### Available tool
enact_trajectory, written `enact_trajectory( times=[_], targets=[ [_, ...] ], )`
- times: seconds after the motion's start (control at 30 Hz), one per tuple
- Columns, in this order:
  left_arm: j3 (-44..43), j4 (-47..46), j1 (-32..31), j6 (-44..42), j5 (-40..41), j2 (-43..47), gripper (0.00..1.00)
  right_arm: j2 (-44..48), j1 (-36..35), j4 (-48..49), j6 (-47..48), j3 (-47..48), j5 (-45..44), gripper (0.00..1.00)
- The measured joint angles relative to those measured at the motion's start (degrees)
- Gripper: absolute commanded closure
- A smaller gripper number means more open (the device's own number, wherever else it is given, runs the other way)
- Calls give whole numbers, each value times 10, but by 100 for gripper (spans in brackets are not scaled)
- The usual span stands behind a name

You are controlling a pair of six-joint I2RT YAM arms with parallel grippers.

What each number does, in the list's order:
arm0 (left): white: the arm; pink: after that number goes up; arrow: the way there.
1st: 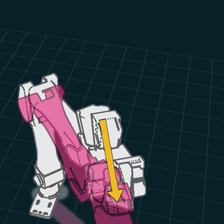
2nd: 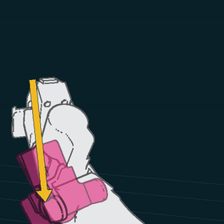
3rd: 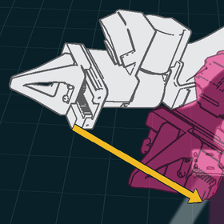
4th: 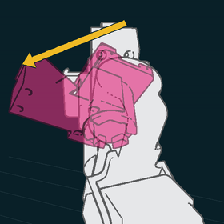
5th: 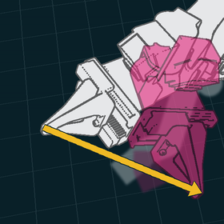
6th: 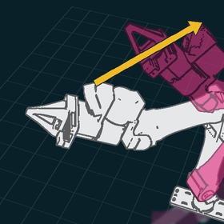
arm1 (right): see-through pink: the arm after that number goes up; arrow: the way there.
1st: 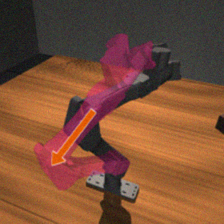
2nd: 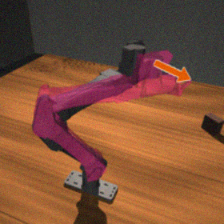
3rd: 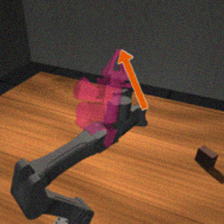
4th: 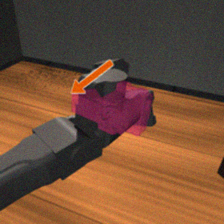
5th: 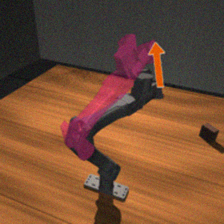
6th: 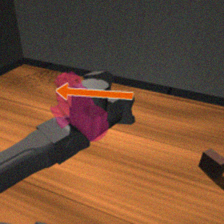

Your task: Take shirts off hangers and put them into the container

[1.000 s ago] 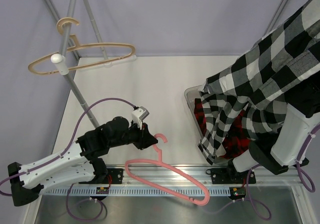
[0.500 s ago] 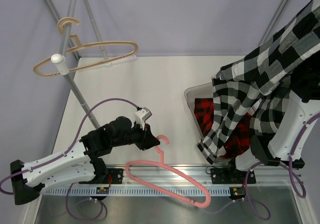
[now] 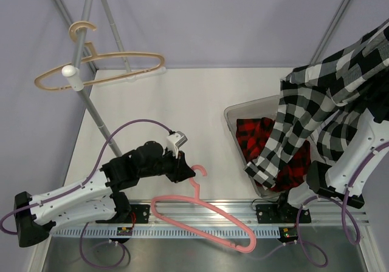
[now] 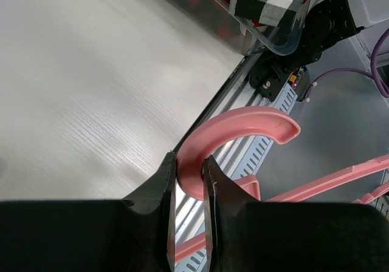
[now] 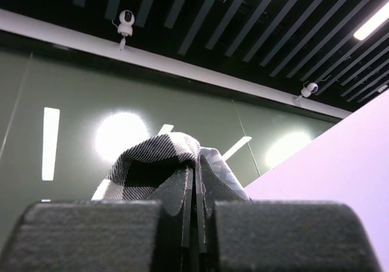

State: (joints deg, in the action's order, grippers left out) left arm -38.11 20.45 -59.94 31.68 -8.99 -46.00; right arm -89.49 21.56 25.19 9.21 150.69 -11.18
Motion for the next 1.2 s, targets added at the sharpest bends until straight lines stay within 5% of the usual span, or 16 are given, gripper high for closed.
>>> enact_trajectory(
  times=[0.57, 0.9, 1.2],
  targets=[
    [35, -56, 0, 27, -13, 10, 100, -9, 7, -62, -244, -13, 122, 100],
    [27, -44, 0, 26, -3, 39, 100, 88, 5, -94, -310, -197, 183, 100],
    [-12, -35, 0, 17, 2, 12, 100, 186, -78, -191, -289, -319, 239, 100]
  ],
)
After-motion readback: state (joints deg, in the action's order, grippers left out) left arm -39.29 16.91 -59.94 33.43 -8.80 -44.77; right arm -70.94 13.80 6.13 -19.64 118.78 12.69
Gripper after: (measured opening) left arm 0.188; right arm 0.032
